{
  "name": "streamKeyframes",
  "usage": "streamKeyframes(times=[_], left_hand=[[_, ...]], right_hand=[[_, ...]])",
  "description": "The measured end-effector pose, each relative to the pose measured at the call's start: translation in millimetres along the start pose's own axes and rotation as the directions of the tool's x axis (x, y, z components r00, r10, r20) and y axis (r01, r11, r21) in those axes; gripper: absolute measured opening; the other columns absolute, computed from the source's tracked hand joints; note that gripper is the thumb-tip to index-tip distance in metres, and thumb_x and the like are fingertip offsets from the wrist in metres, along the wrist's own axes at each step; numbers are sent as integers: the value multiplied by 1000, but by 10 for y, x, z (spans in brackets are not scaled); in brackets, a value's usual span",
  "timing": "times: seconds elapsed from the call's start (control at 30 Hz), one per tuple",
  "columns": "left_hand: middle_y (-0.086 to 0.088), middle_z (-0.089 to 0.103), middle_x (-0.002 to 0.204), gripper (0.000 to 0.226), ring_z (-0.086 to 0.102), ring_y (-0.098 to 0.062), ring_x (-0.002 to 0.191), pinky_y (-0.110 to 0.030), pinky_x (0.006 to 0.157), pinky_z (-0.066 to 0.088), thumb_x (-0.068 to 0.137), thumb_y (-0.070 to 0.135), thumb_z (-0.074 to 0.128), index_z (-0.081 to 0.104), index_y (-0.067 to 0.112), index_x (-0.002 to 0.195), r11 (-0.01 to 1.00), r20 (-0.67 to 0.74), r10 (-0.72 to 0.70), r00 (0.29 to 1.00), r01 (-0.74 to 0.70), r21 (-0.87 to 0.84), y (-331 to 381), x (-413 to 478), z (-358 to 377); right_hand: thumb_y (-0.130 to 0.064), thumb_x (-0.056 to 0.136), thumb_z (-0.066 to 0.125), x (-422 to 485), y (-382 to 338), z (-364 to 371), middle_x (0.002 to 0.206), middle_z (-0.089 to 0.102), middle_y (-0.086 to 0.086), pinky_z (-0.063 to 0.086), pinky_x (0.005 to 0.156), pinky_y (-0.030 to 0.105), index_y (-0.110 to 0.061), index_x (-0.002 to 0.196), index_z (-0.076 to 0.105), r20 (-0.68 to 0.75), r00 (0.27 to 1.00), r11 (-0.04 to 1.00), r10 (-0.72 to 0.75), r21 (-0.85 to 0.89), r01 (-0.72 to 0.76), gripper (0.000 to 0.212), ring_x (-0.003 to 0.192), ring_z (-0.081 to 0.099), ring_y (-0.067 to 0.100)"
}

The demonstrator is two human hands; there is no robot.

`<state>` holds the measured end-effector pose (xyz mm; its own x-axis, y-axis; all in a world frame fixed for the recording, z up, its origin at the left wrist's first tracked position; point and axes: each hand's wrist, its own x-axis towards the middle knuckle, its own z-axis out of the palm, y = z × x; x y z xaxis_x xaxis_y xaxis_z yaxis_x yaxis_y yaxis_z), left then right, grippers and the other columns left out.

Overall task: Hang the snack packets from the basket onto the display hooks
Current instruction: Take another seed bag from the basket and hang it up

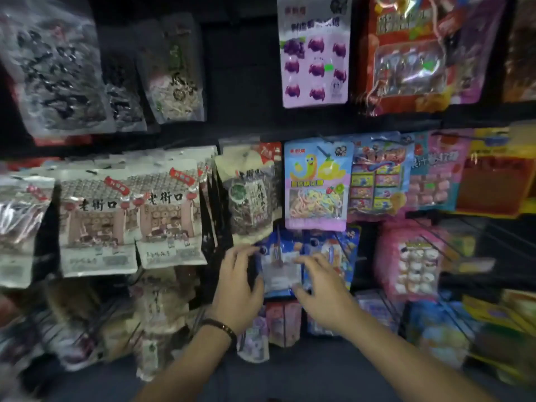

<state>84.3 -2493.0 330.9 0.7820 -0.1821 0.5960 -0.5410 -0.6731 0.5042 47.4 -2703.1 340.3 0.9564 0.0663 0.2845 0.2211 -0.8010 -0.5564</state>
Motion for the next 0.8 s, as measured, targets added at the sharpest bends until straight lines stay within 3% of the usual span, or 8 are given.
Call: streamKeyframes(times=[0.1, 0.2, 0.37, 0.47, 0.57, 0.63, 0.7, 0.8], left_hand=[[8, 49, 124, 31, 54, -12, 112, -33, 95, 49, 95, 12, 63, 58, 25, 123, 1000, 184, -24, 983, 24, 0, -116, -770, 443], [4, 59, 113, 31, 56, -11, 103, -28, 91, 46, 83, 12, 65, 66, 22, 112, 990, 380, -125, 916, 139, -9, -322, -1578, 978], [-8, 73, 117, 27, 68, -27, 114, -31, 95, 48, 85, 23, 67, 72, 22, 112, 887, 681, -402, 612, 445, 124, -459, -2713, 1713], [-9, 67, 133, 48, 63, -28, 125, -32, 104, 48, 93, 37, 67, 64, 11, 133, 803, 793, -516, 325, 506, 315, -428, -3179, 1998], [-10, 68, 130, 92, 67, -29, 117, -42, 103, 55, 58, 72, 61, 62, 20, 134, 669, 741, -651, 164, 584, 459, -944, -3761, 2578], [-9, 76, 117, 91, 73, -25, 102, -41, 93, 61, 48, 75, 61, 72, 15, 115, 571, 673, -730, 120, 648, 504, -1467, -4187, 3070], [-9, 78, 115, 81, 74, -25, 101, -37, 91, 62, 51, 67, 66, 75, 12, 110, 491, 637, -768, 69, 701, 517, -1184, -4010, 2944], [-10, 58, 149, 80, 57, -30, 136, -33, 110, 46, 85, 55, 74, 57, 5, 144, 405, 596, -802, 41, 770, 493, -639, -3638, 2716]], right_hand=[[-26, 97, 71, -613, 396, 393, 130, 52, -9, 49, 105, 34, -26, 136, 59, 68, 994, 994, 87, 54, -91, 41, 123, 57, 14], [-26, 93, 76, -1218, 883, 875, 123, 65, -3, 52, 102, 36, -23, 126, 68, 150, 962, 969, 228, 66, -240, 35, 114, 65, 16], [-17, 90, 77, -2254, 1617, 1611, 111, 79, 1, 51, 88, 24, -20, 115, 74, 305, 833, 862, 462, 65, -502, 25, 103, 74, 19], [-18, 95, 73, -2801, 1875, 1915, 98, 78, -7, 51, 85, 18, -21, 109, 75, 376, 732, 779, 568, 39, -625, 15, 95, 74, 13], [-37, 93, 73, -3322, 2271, 2253, 100, 79, 2, 58, 85, 34, -20, 105, 74, 441, 588, 661, 678, -15, -750, 21, 98, 75, 25], [-36, 90, 71, -3508, 2445, 2363, 104, 78, 5, 60, 87, 40, -23, 107, 70, 490, 530, 625, 692, -39, -779, 21, 103, 74, 32], [-28, 97, 67, -3426, 2300, 2220, 107, 74, 7, 57, 93, 39, -27, 98, 66, 508, 512, 624, 693, -68, -778, 1, 111, 71, 33], [-22, 105, 60, -3348, 2320, 2262, 106, 62, 1, 49, 95, 33, -30, 96, 56, 505, 473, 586, 722, -82, -806, 12, 118, 67, 32]])
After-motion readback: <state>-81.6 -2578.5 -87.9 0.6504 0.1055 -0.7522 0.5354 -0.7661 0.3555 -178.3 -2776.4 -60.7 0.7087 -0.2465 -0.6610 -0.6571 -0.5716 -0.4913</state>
